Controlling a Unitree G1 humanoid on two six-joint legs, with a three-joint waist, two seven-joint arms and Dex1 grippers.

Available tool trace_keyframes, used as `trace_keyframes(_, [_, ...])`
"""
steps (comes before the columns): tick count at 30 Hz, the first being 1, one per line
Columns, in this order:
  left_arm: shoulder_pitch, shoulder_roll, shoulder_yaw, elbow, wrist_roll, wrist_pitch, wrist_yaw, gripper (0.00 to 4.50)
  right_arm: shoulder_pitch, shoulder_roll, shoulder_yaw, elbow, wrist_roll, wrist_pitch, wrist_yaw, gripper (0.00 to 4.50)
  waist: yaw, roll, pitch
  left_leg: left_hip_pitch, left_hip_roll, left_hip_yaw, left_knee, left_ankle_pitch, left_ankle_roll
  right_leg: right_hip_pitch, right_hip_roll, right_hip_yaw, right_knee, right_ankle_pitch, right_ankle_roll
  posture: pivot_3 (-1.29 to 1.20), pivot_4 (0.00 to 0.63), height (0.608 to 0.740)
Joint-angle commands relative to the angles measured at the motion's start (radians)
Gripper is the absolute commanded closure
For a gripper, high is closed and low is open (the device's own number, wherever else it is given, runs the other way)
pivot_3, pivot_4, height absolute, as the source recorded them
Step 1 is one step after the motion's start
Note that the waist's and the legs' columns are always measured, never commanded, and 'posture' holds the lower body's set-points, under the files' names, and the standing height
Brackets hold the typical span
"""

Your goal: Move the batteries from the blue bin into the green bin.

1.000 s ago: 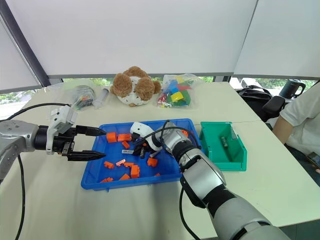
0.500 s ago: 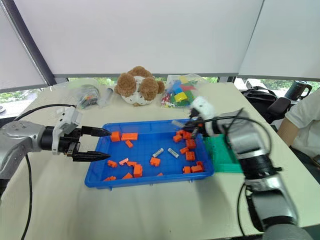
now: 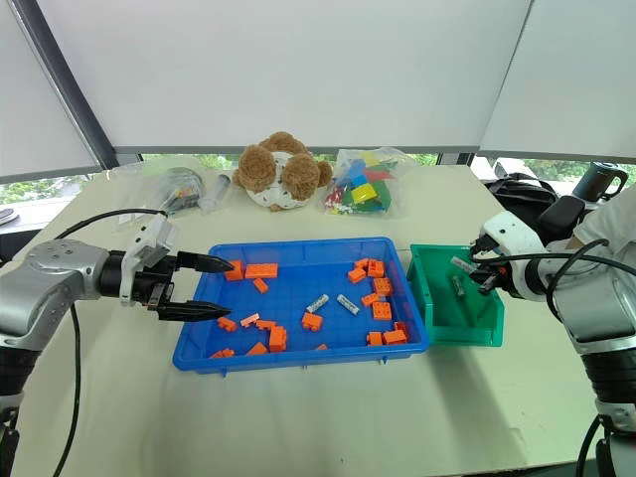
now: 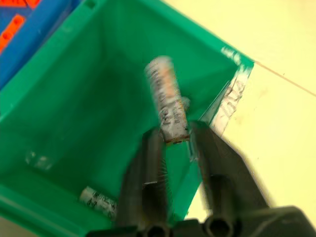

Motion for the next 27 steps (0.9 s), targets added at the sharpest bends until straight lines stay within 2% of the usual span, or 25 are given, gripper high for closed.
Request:
trace_keyframes(1, [-0.018, 0.002, 0.008, -0.006, 0.001, -0.013, -0.009, 0.00, -0.010, -0.026, -0.024, -0.031, 0.036, -0.012, 0.002, 1.50, 0.001, 0.000, 0.000, 0.000, 0.000, 0.000, 0.000, 0.000, 0.000, 0.000, 0.000, 0.000, 0.000, 0.000, 0.000, 0.00, 0.150, 0.733])
trace_keyframes(4, [-0.016, 0.004, 0.011, -0.009, 0.000, -0.009, -0.008, 0.00, -0.027, -0.033, -0.020, -0.054, 0.064, -0.017, 0.012, 0.03, 0.001, 0.000, 0.000, 0.000, 0.000, 0.000, 0.000, 0.000, 0.000, 0.000, 0.000, 0.000, 0.000, 0.000, 0.000, 0.00, 0.150, 0.733])
trace_keyframes(8, [-0.014, 0.006, 0.015, -0.012, -0.006, 0.001, -0.007, 0.00, -0.093, -0.005, -0.013, -0.127, 0.152, -0.006, 0.057, 0.03, 0.002, 0.000, 0.000, 0.000, 0.000, 0.000, 0.000, 0.000, 0.000, 0.000, 0.000, 0.000, 0.000, 0.000, 0.000, 0.00, 0.150, 0.733])
trace_keyframes(13, [-0.027, 0.002, 0.011, -0.004, -0.009, 0.009, -0.010, 0.00, -0.224, 0.140, 0.156, -0.167, 0.218, -0.032, 0.097, 0.03, -0.003, 0.000, 0.000, 0.001, 0.000, 0.000, -0.001, 0.000, 0.000, 0.000, 0.001, 0.000, 0.000, 0.000, 0.000, 0.00, 0.150, 0.733])
trace_keyframes(19, [-0.031, 0.006, 0.017, -0.015, -0.014, 0.021, -0.010, 0.00, -0.280, 0.317, 0.334, 0.021, 0.140, -0.294, 0.099, 0.03, 0.014, 0.000, 0.000, 0.000, 0.000, 0.000, 0.001, 0.000, 0.000, 0.001, 0.000, 0.000, 0.000, 0.000, 0.000, 0.00, 0.150, 0.733])
trace_keyframes(23, [-0.026, 0.013, 0.028, -0.022, -0.015, 0.031, -0.007, 0.00, -0.328, 0.369, 0.438, 0.207, 0.044, -0.490, 0.124, 0.03, 0.022, 0.000, 0.000, 0.000, 0.000, 0.000, 0.001, 0.000, 0.000, 0.000, 0.000, 0.000, 0.000, 0.000, 0.000, 0.00, 0.150, 0.733])
trace_keyframes(27, [-0.016, 0.013, 0.034, -0.039, -0.020, 0.040, 0.002, 0.00, -0.394, 0.429, 0.489, 0.364, -0.003, -0.605, 0.173, 0.03, 0.020, 0.000, 0.000, 0.000, 0.000, 0.000, 0.001, 0.000, 0.000, 0.000, 0.000, 0.000, 0.000, 0.000, 0.000, 0.00, 0.150, 0.733])
